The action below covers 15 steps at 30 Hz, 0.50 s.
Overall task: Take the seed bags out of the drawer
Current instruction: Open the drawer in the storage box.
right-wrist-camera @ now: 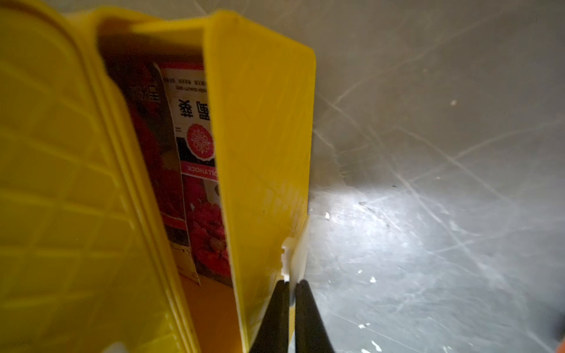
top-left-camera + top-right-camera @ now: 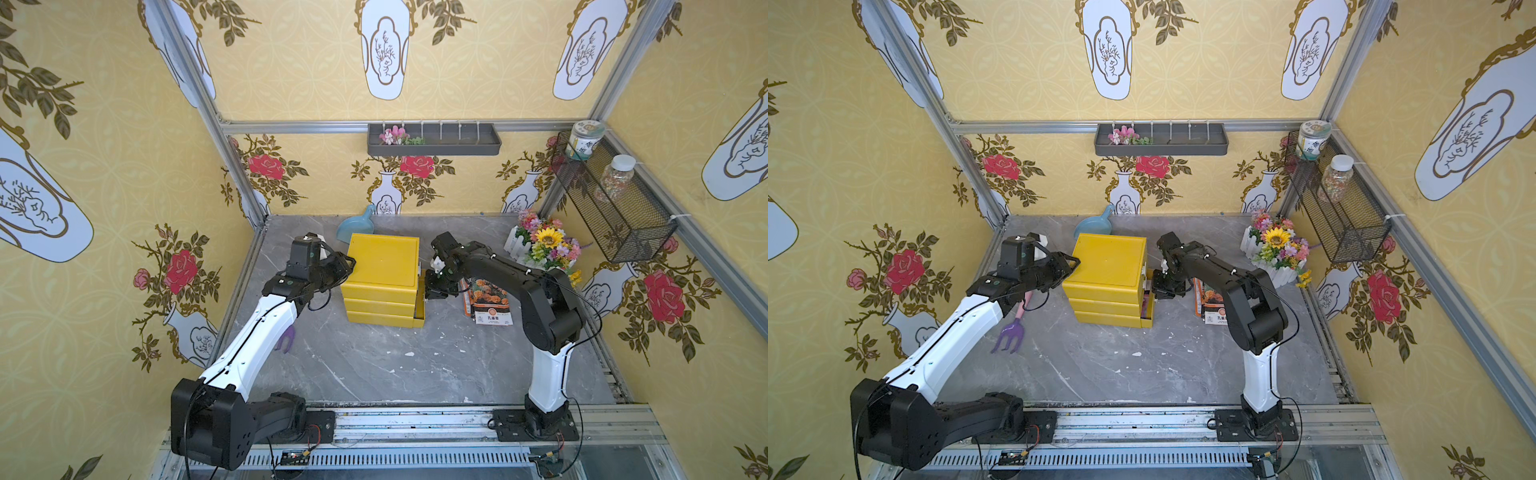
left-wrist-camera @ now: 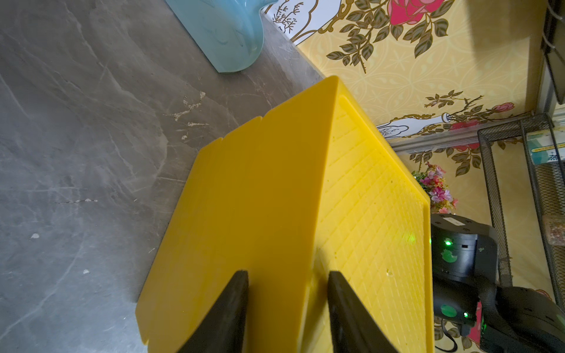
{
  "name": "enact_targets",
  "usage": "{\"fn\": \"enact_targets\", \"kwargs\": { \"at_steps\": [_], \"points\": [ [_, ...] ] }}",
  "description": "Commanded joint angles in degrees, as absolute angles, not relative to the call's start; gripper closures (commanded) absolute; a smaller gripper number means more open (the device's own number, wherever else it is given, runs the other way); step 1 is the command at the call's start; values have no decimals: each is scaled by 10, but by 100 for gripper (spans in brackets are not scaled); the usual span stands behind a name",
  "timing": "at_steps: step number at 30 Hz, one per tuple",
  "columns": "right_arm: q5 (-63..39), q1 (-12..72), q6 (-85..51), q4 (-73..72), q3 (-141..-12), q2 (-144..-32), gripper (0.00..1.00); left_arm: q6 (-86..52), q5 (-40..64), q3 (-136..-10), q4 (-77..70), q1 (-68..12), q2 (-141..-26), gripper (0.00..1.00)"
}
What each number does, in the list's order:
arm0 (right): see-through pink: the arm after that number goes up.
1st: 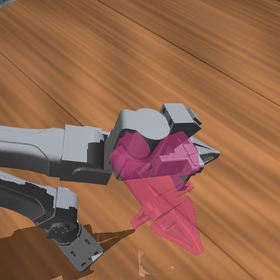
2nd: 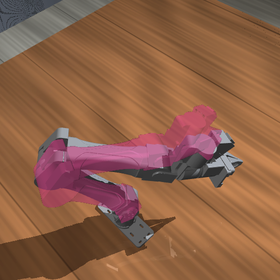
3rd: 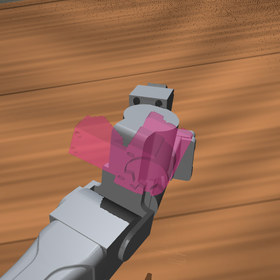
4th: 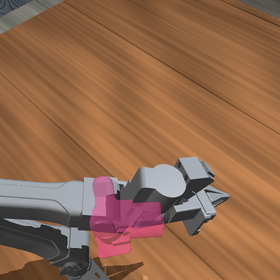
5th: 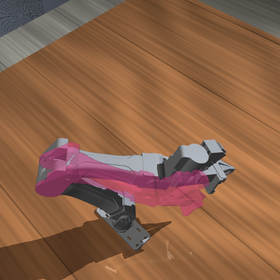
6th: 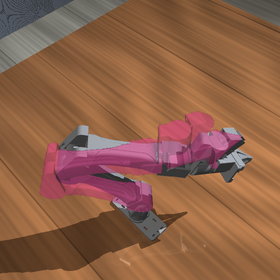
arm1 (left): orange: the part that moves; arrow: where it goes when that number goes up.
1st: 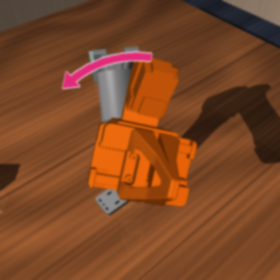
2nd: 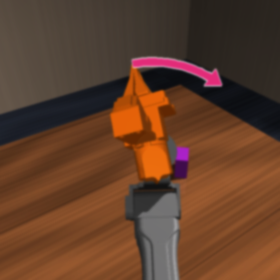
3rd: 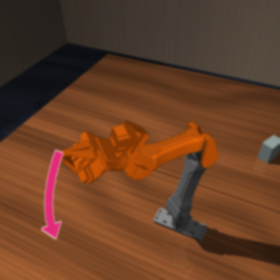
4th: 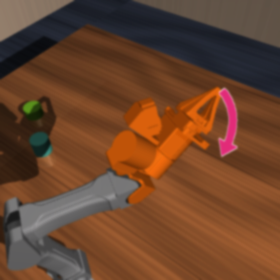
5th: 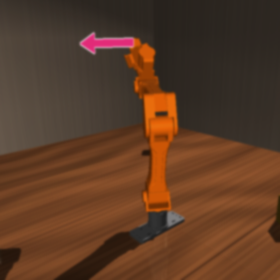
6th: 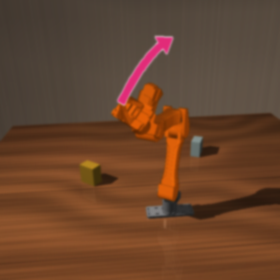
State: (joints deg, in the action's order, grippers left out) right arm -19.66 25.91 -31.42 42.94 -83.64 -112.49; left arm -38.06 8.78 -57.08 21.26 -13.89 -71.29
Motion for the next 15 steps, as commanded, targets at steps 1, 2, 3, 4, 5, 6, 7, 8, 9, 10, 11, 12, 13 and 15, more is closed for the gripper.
{"fn": "enact_targets", "kwargs": {
  "at_steps": [1,2,3,4,5,6,7,8,9,10,11,12,13,15],
  "points": [
    [-170,250,-297,459,-824,-1112,91,-374,62,-559,320,-138,-719,54],
    [-169,245,-295,459,-818,-1108,92,-374,63,-559,320,-138,-719,54],
    [-168,240,-293,460,-814,-1104,92,-374,63,-558,320,-138,-719,54],
    [-167,235,-290,460,-809,-1100,92,-373,63,-558,319,-137,-718,54],
    [-166,229,-286,461,-803,-1096,92,-374,62,-558,320,-137,-718,54],
    [-165,224,-283,461,-799,-1091,93,-374,62,-558,319,-137,-718,54],
    [-164,217,-281,462,-793,-1087,93,-374,64,-557,320,-137,-718,54],
    [-164,210,-277,463,-787,-1082,93,-374,63,-557,319,-137,-718,54],
    [-165,203,-276,463,-783,-1078,93,-374,63,-556,319,-137,-718,54],
    [-164,195,-273,464,-778,-1073,93,-373,63,-555,319,-137,-717,54],
    [-165,186,-270,464,-772,-1069,93,-374,64,-555,319,-137,-717,54],
    [-166,180,-266,465,-769,-1066,93,-374,65,-555,318,-137,-717,54],
    [-167,175,-262,466,-767,-1063,93,-374,65,-555,319,-137,-717,54],
    [-165,165,-254,471,-765,-1059,93,-374,65,-556,318,-136,-718,54]
  ]
}}
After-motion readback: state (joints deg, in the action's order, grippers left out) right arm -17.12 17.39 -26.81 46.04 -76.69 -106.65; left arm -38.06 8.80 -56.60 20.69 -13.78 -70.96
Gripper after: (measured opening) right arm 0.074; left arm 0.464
